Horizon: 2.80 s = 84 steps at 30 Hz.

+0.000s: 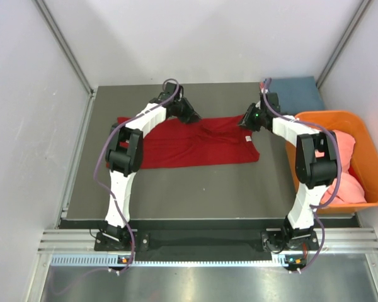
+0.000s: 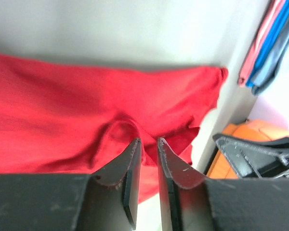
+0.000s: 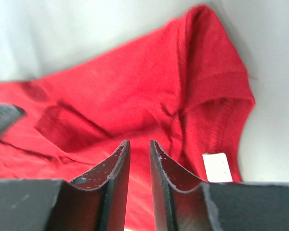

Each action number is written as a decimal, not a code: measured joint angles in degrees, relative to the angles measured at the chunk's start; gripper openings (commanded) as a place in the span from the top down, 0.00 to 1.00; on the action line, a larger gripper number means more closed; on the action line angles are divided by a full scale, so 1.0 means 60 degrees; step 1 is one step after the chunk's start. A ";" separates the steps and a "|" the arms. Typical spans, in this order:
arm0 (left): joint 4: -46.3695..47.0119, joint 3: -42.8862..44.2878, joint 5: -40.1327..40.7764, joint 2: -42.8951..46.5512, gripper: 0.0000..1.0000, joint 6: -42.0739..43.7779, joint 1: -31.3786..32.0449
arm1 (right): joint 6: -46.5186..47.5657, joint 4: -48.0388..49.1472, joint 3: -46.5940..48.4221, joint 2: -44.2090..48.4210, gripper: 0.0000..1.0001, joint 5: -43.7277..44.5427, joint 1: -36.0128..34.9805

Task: Fold and stack the t-shirts
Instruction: Fold the tshirt

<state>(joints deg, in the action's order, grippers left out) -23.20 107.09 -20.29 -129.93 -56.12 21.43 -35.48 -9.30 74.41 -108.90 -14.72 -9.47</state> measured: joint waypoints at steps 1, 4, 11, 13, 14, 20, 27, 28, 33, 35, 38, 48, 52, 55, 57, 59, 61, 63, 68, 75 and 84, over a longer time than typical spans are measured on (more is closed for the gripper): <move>-0.0011 0.0000 0.0029 0.0000 0.72 0.0062 -0.0087 | 0.0124 -0.0087 0.0000 0.0000 0.75 -0.0004 0.0004; -0.0182 0.0000 0.0299 0.0004 0.70 0.0510 -0.0280 | 0.0608 -0.0364 -0.0080 0.0018 0.73 -0.0080 0.0007; -0.0488 -0.0262 0.0557 0.0153 0.69 0.2218 -0.0211 | 0.1953 -0.0878 -0.0342 0.0222 0.73 -0.0674 0.0022; -0.0404 -0.0601 0.0357 0.0288 0.69 0.2597 -0.0178 | 0.2240 -0.0907 -0.0342 0.0222 0.73 -0.0929 0.0025; -0.0335 -0.0798 0.0248 0.0353 0.69 0.2725 -0.0168 | 0.2350 -0.0907 -0.0342 0.0222 0.73 -0.1038 0.0025; -0.0044 -0.1351 -0.0197 0.0430 0.69 0.3395 -0.0142 | 0.2685 -0.0907 -0.0412 0.0222 0.72 -0.1271 0.0022; 0.0215 -0.1351 -0.0484 0.0430 0.68 0.3942 -0.0124 | 0.2736 -0.0816 -0.0729 0.0222 0.72 -0.1264 0.0022; 0.0262 -0.1351 -0.0506 0.0430 0.68 0.4018 -0.0113 | 0.2736 -0.0823 -0.0809 0.0222 0.72 -0.1264 0.0022; 0.0441 -0.1348 -0.0674 0.0423 0.68 0.4288 0.0007 | 0.2703 -0.0765 -0.0929 0.0222 0.72 -0.1275 0.0022; 0.0448 -0.1351 -0.0750 0.0412 0.68 0.4357 0.0066 | 0.2692 -0.0619 -0.0958 0.0222 0.72 -0.1330 0.0018; 0.0521 -0.1348 -0.0852 0.0353 0.68 0.4408 0.0135 | 0.2659 -0.0561 -0.0962 0.0219 0.72 -0.1450 0.0015; 0.0481 -0.1351 -0.0794 0.0157 0.72 0.4626 0.0189 | 0.2579 -0.0346 -0.1049 0.0186 0.73 -0.1497 -0.0025; 0.0579 -0.1468 -0.0546 0.0160 0.74 0.4615 0.0193 | 0.2477 -0.0164 -0.1158 0.0182 0.73 -0.1515 -0.0040; 0.0838 -0.1854 -0.0535 0.0208 0.75 0.4521 0.0197 | 0.2404 0.0029 -0.1337 0.0182 0.76 -0.1537 -0.0044; 0.0940 -0.2022 -0.0481 0.0331 0.75 0.4510 0.0211 | 0.2368 0.0142 -0.1494 0.0182 0.83 -0.1541 -0.0044; 0.0933 -0.2160 -0.0423 0.0430 0.74 0.4513 0.0240 | 0.2313 0.0211 -0.1639 0.0182 0.90 -0.1534 -0.0044; 0.0922 -0.2248 -0.0386 0.0470 0.71 0.4524 0.0259 | 0.2237 0.0291 -0.1778 0.0182 0.98 -0.1519 -0.0044; 0.0892 -0.2259 -0.0375 0.0474 0.69 0.4568 0.0270 | 0.2197 0.0404 -0.1869 0.0182 1.00 -0.1501 -0.0044; 0.0710 -0.2084 -0.0226 0.0488 0.67 0.4794 0.0288 | 0.2131 0.0645 -0.1923 0.0182 1.00 -0.1483 -0.0044; 0.0648 -0.1847 0.0171 0.0543 0.66 0.5136 0.0277 | 0.2109 0.0699 -0.1982 0.0215 1.00 -0.1424 -0.0044; 0.0572 -0.1377 0.0543 0.0572 0.66 0.5574 0.0244 | 0.2033 0.0703 -0.1985 0.0215 1.00 -0.1413 -0.0044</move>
<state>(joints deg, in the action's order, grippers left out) -19.77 98.83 -17.04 -126.50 -22.68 22.90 -23.29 -5.08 62.50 -107.61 -23.20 -9.74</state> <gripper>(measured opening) 0.335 0.006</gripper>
